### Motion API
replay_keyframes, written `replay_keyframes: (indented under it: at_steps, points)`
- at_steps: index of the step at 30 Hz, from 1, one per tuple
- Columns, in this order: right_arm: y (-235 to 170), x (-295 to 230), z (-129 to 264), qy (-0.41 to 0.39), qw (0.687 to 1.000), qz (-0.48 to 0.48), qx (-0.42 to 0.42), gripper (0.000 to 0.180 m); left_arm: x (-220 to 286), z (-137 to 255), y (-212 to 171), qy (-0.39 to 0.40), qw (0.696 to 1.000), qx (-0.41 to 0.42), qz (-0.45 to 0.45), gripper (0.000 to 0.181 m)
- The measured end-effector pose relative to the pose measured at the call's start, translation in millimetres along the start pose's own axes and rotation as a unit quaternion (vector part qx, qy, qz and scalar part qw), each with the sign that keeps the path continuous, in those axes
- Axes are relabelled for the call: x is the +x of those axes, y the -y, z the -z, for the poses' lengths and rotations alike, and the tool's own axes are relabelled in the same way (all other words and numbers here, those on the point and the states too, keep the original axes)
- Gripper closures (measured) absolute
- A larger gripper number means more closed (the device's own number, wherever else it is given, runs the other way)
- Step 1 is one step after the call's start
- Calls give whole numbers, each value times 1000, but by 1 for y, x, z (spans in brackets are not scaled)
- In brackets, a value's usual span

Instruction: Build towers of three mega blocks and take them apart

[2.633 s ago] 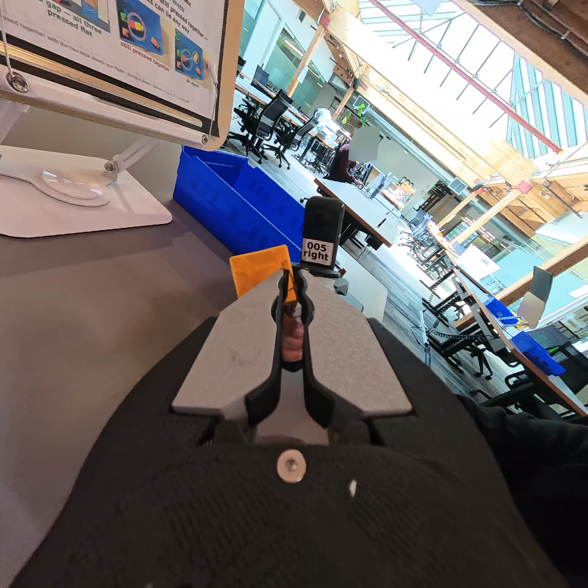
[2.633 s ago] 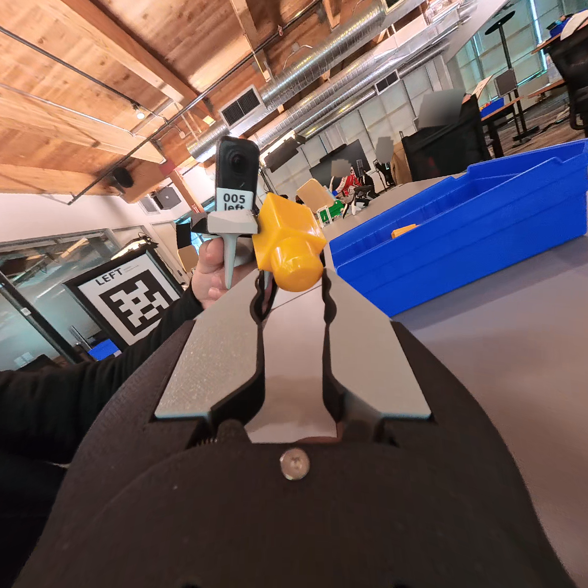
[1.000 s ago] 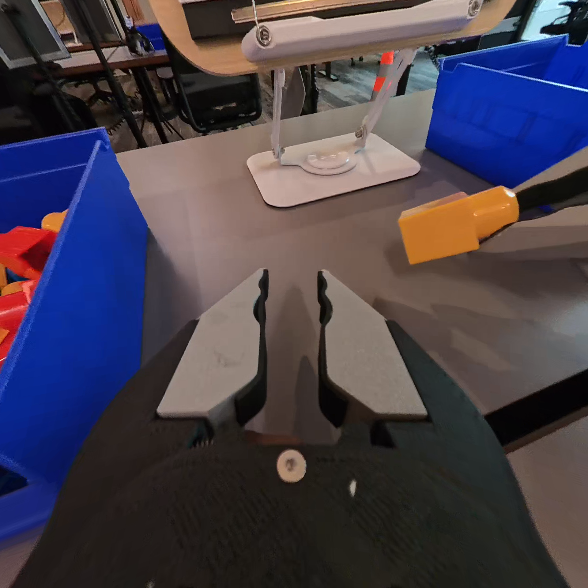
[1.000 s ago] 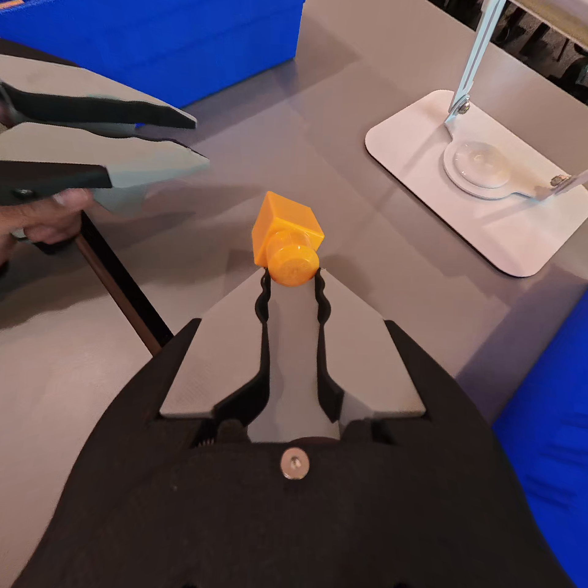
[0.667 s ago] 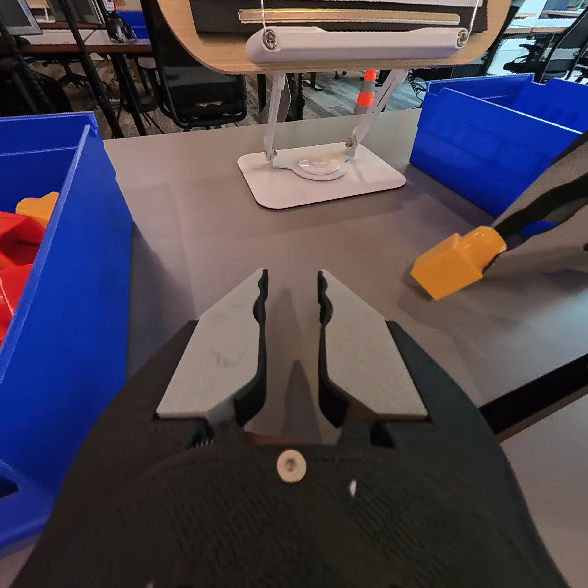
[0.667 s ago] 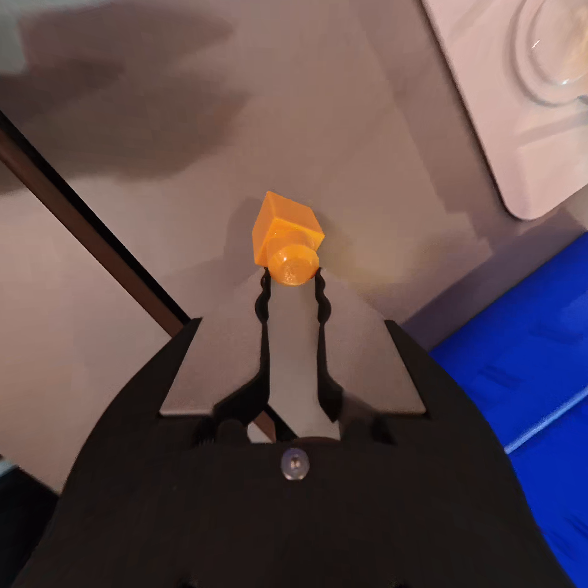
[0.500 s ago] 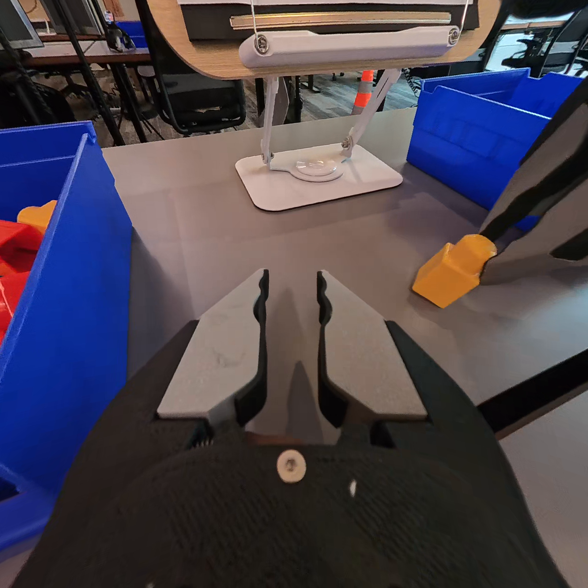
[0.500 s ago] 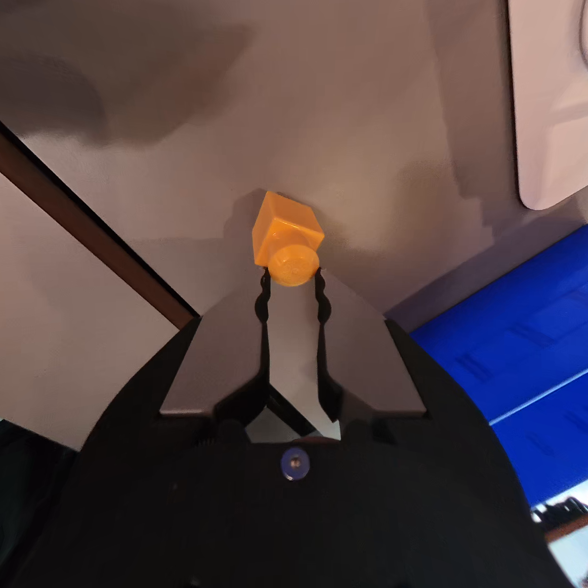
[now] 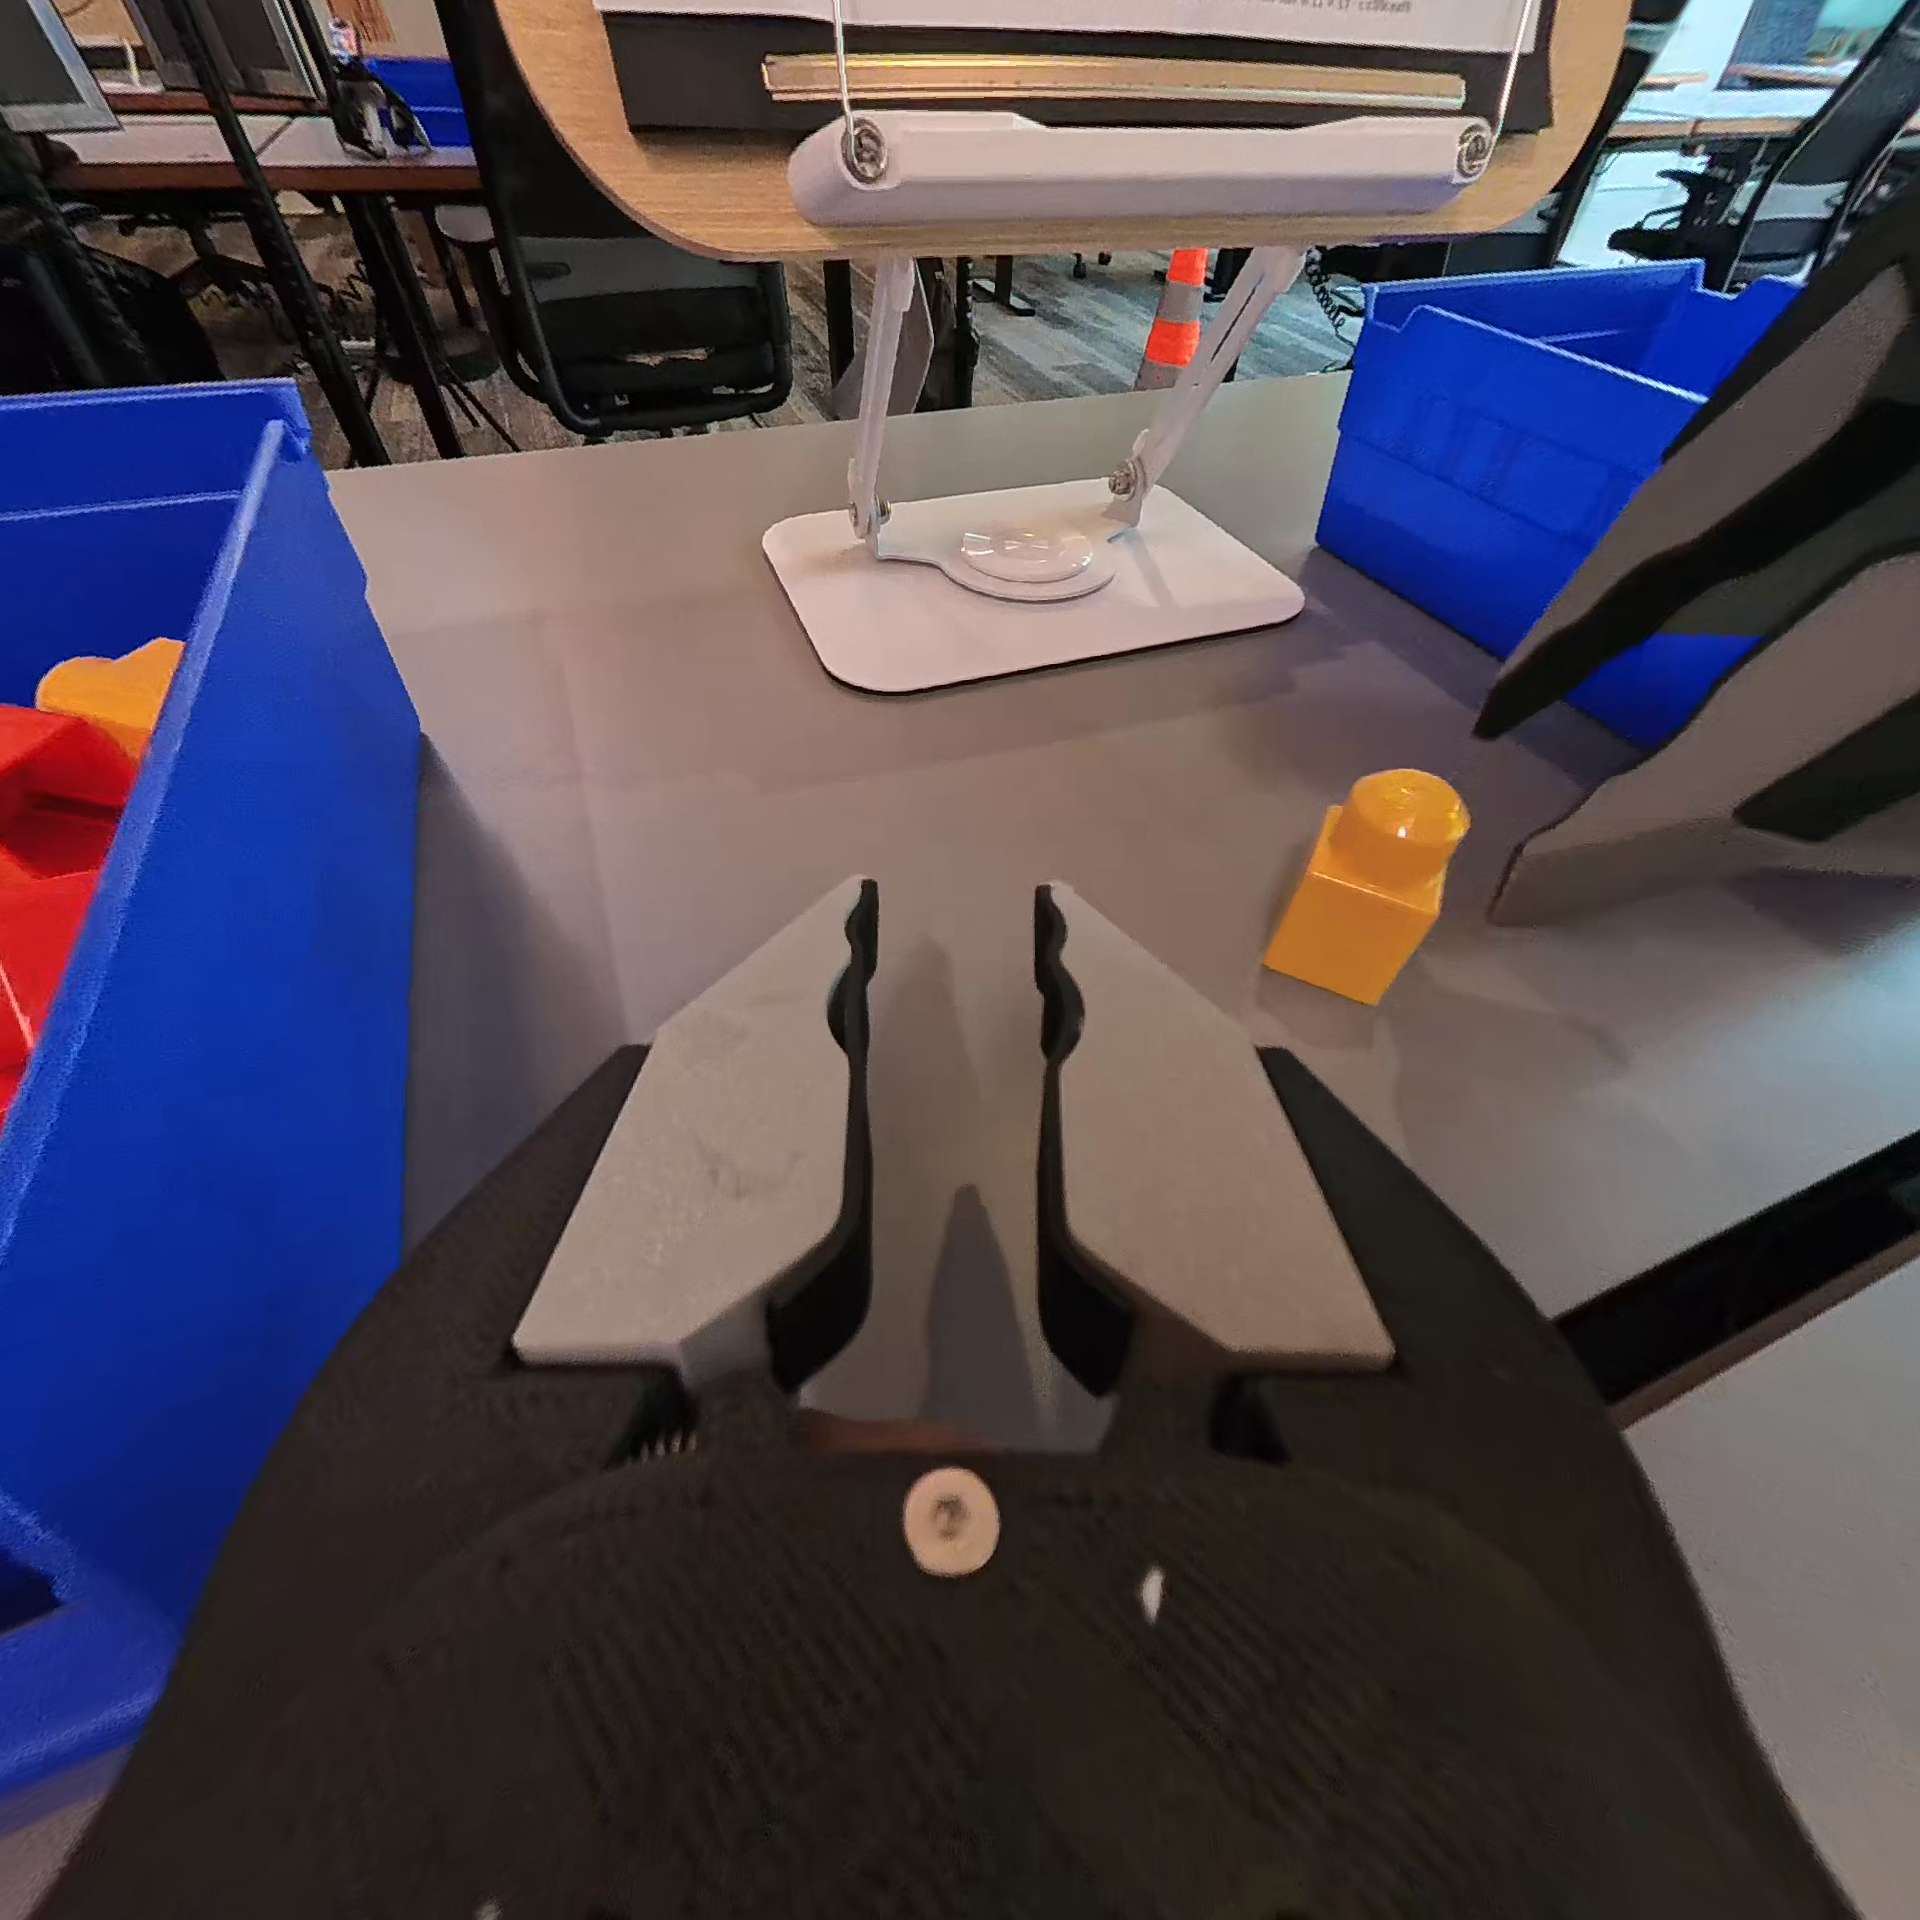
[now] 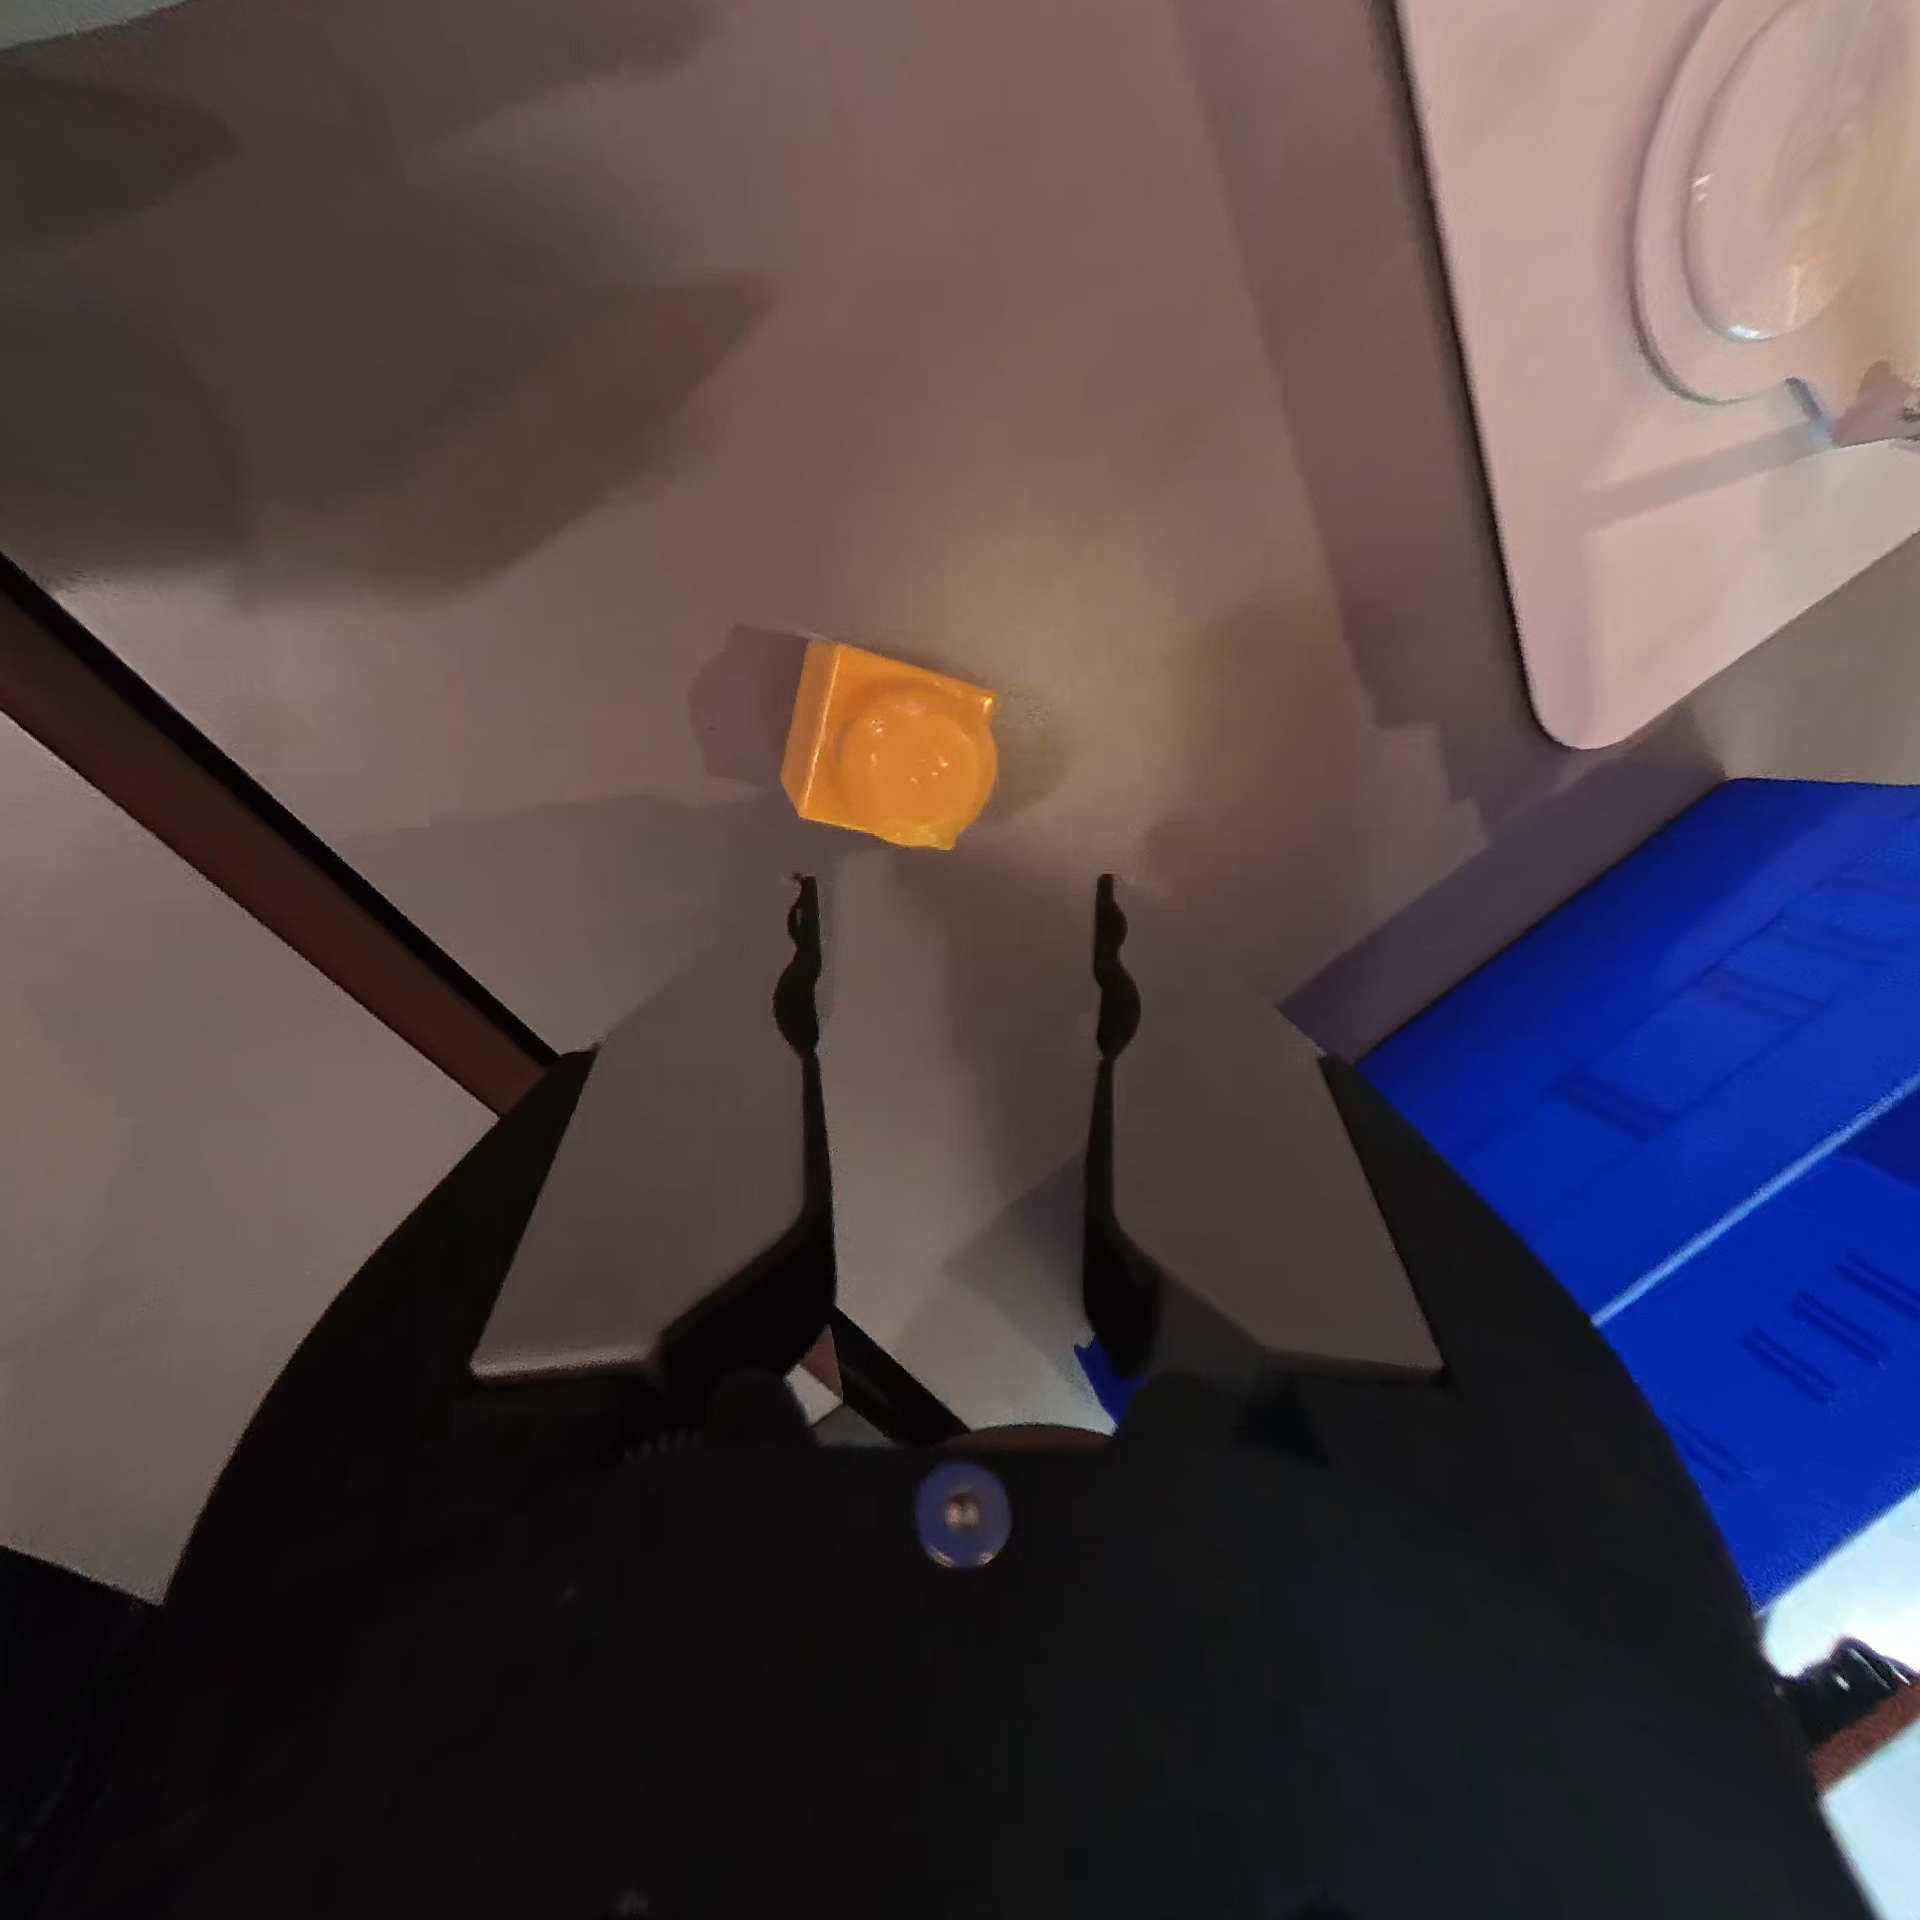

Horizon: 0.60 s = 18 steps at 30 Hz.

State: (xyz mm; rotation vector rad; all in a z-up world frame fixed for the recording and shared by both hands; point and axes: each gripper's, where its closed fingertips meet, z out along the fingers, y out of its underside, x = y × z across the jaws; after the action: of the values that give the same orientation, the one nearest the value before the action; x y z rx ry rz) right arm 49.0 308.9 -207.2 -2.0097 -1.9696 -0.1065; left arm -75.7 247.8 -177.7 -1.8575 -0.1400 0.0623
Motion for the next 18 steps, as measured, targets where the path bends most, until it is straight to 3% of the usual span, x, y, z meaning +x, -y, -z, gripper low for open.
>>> replay_keyframes:
  at_steps: [4,8,12,14,18]
  points:
    - [27,12,33,-28,988,-50,146,134,-1,3,3,1,1000,12,3,154]
    - [45,19,63,-69,929,-120,343,150,0,6,6,2,1000,26,-3,154]
    - [28,29,45,-125,893,-156,403,180,-1,11,12,6,999,50,-2,162]
    - [22,30,34,-149,875,-154,435,180,0,13,13,0,998,56,-2,181]
    - [18,28,20,-149,886,-143,415,177,1,13,15,-1,998,62,-9,181]
